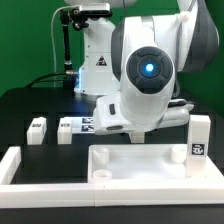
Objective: Assemble desk
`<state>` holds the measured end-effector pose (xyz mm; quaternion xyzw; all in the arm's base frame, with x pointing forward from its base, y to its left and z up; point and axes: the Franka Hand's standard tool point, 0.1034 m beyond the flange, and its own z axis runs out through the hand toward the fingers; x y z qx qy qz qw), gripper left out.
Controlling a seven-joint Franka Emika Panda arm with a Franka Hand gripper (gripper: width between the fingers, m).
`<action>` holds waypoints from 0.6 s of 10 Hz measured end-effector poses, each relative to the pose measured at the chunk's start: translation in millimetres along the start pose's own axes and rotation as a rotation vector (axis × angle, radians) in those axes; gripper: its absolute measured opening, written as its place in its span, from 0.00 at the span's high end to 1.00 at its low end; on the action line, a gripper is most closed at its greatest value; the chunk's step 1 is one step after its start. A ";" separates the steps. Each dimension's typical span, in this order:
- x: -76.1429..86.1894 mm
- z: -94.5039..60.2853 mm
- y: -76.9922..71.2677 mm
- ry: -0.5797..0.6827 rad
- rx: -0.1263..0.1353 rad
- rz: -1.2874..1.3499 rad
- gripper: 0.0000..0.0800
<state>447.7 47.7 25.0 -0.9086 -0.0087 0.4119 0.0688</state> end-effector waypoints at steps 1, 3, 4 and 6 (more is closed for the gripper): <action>0.1 0.4 0.1 -0.001 0.000 0.000 0.19; 0.3 3.3 1.0 -0.007 -0.001 0.005 0.19; 0.2 13.9 2.8 -0.034 -0.001 0.034 0.19; -1.3 28.0 3.8 -0.063 -0.003 0.067 0.19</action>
Offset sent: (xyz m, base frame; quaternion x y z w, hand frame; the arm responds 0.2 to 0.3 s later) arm -0.0254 -0.0106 -0.0222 -0.0382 -0.0901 0.0668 0.9930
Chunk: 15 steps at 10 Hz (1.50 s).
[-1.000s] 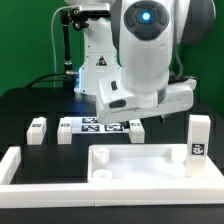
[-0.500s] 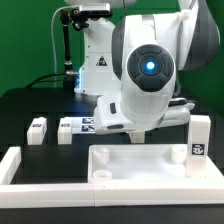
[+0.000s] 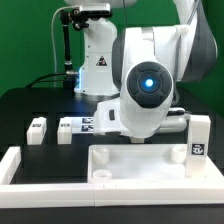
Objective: Assemble desk
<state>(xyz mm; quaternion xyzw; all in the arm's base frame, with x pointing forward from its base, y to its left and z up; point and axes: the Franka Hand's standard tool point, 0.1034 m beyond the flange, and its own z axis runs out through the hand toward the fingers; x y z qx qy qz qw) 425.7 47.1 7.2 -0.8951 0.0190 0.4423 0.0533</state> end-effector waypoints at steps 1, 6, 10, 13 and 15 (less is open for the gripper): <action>-0.8 3.4 1.8 -0.004 0.002 0.003 0.19; -0.6 2.7 2.3 -0.003 0.003 0.004 0.64; -0.6 2.7 2.4 -0.003 0.003 0.004 0.64; -0.9 -0.5 2.6 0.002 0.004 0.003 0.64; -25.1 -46.8 10.5 0.016 0.030 -0.064 0.64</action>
Offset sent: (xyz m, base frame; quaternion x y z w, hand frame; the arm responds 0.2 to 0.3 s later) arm 0.0000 0.0000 0.0000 0.0000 0.0000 0.0000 1.0000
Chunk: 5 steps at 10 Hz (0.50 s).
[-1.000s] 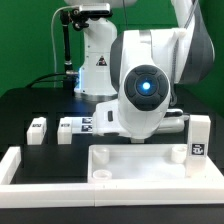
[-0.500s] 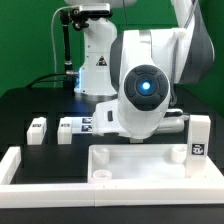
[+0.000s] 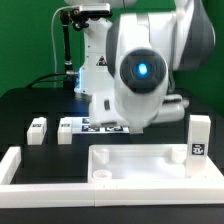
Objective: Assemble desk
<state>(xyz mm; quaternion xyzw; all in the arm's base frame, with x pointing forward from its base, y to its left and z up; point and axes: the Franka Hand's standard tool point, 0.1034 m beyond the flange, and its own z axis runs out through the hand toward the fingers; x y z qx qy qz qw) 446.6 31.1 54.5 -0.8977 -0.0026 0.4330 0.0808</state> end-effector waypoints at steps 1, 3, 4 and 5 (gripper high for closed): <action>-13.7 -24.1 13.7 0.030 0.025 -0.022 0.64; -29.5 -43.3 20.9 0.004 0.049 0.004 0.64; -14.8 -48.1 22.8 0.119 0.031 0.002 0.64; -17.3 -48.8 22.8 0.192 0.025 0.003 0.64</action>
Offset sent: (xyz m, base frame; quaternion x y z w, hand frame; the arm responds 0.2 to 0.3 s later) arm 0.0000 0.0000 0.0000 0.0000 0.1938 0.0000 0.9810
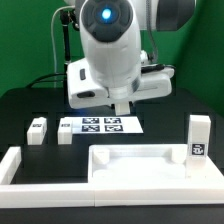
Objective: Assemble desk
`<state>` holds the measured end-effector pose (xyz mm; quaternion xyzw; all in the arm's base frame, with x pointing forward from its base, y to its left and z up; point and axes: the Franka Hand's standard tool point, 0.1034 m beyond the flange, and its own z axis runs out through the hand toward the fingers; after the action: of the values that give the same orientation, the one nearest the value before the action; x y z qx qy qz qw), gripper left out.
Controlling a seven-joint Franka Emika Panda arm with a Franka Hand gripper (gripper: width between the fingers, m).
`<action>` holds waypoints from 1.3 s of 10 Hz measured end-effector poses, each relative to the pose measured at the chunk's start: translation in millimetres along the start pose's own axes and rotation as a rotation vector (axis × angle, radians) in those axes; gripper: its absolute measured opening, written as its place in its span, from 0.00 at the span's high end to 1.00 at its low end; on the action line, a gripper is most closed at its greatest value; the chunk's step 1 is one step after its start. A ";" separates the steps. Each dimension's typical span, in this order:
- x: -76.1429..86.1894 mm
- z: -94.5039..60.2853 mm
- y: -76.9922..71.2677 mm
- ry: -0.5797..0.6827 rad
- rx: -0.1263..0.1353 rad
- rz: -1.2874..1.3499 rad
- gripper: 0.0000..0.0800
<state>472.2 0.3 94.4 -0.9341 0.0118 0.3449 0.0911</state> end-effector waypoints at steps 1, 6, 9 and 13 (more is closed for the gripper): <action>0.4 -0.5 1.5 0.051 -0.004 0.001 0.64; 20.1 -90.2 2.2 0.393 -0.041 -0.082 0.64; 19.8 -88.0 9.6 0.579 -0.068 -0.066 0.64; 35.8 -131.8 12.8 0.827 -0.024 -0.080 0.64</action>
Offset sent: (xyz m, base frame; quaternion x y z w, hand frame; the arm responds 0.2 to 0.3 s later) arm 0.0663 -0.0208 0.0794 -0.0160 0.1866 -0.0793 0.9791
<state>583.1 -34.3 167.5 -0.9947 0.0070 -0.0629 0.0812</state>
